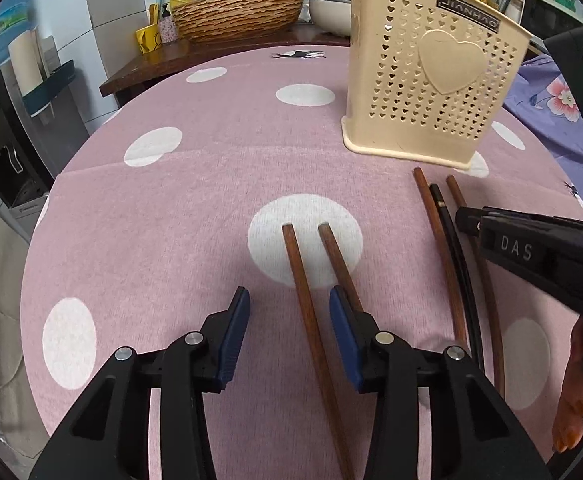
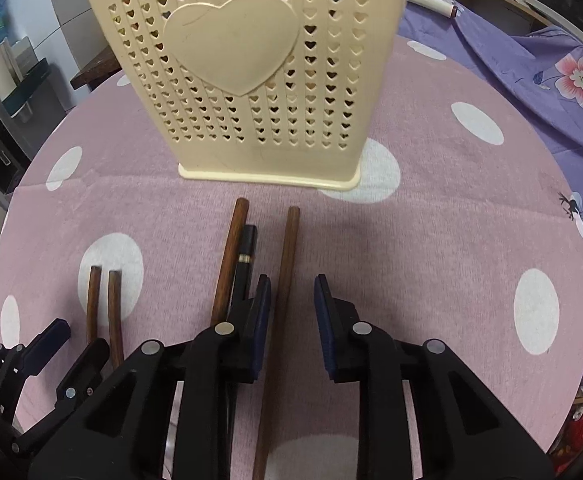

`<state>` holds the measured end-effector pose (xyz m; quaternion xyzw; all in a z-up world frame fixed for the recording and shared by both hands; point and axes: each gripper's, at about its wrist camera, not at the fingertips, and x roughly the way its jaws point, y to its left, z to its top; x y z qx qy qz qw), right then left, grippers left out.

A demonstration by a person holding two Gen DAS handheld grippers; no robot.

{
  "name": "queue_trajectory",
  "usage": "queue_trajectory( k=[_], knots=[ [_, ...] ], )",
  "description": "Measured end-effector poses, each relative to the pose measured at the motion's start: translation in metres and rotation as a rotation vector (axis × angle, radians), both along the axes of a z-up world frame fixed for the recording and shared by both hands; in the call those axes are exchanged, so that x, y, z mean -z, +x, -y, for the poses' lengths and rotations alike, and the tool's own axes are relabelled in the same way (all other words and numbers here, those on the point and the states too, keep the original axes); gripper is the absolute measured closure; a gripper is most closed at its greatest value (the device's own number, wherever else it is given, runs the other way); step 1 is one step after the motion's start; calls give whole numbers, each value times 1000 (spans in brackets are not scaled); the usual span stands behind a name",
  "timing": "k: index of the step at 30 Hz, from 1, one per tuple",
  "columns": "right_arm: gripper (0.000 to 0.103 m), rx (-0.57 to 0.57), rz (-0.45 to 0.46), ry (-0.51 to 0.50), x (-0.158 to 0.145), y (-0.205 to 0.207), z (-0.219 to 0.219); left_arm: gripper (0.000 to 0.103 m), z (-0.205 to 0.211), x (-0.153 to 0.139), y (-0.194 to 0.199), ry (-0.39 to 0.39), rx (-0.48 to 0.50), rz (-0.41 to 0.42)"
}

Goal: Organize utensils
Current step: 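Move both tools over the wooden chopsticks on the table and close on one each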

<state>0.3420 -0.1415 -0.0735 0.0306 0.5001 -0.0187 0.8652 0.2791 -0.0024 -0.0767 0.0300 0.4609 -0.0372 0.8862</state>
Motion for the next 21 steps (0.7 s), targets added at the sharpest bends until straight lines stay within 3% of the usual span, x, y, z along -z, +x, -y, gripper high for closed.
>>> queue_trajectory(
  k=[7,14,21],
  knots=[
    [94,-12,26,-36,3,8,-10,94,11,-2,14,20,2,-2],
    [94,-20,51,15,4,4,-5,95,14,-1,13,18,3,-5],
    [95,-35,116,112,-10,-11,16,95,1,-7,16,-66,-24,-5]
  ],
)
